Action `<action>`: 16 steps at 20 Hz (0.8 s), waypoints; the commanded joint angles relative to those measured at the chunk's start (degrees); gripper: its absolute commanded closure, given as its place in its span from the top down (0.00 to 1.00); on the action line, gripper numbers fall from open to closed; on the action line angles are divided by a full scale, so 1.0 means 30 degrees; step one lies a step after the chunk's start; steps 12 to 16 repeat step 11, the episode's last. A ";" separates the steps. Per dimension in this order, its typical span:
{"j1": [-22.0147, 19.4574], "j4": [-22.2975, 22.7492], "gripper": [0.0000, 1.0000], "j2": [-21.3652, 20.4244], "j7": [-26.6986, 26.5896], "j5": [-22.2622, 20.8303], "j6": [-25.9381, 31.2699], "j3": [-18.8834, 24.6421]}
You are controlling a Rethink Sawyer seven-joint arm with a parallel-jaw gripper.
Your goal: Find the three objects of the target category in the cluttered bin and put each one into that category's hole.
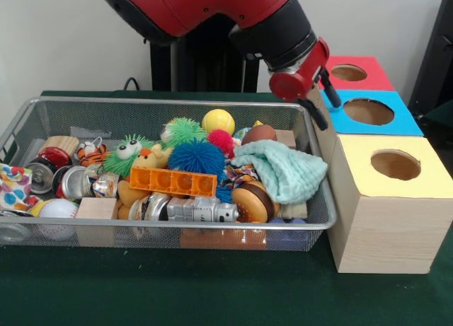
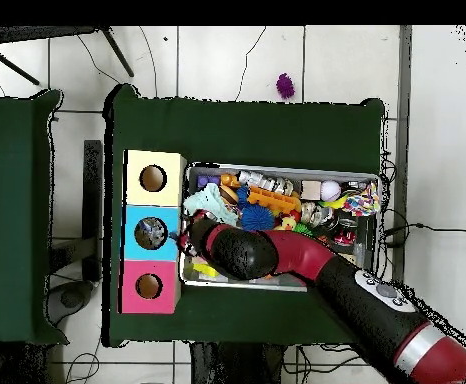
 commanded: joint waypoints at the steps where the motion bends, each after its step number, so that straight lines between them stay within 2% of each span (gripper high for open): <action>1: 0.0421 -0.2108 1.00 -0.3408 0.5760 0.0832 0.0068 -0.4203; 4: 0.0422 -0.2125 1.00 -0.4475 0.5669 0.1223 0.0682 -0.4503; 6: 0.0490 -0.2259 1.00 -0.4623 0.5531 0.1403 0.0899 -0.4700; 11: 0.0358 -0.2274 1.00 -0.4382 0.4809 0.1808 0.1093 -0.4453; 16: 0.0358 -0.2274 1.00 -0.4382 0.4809 0.1808 0.1093 -0.4453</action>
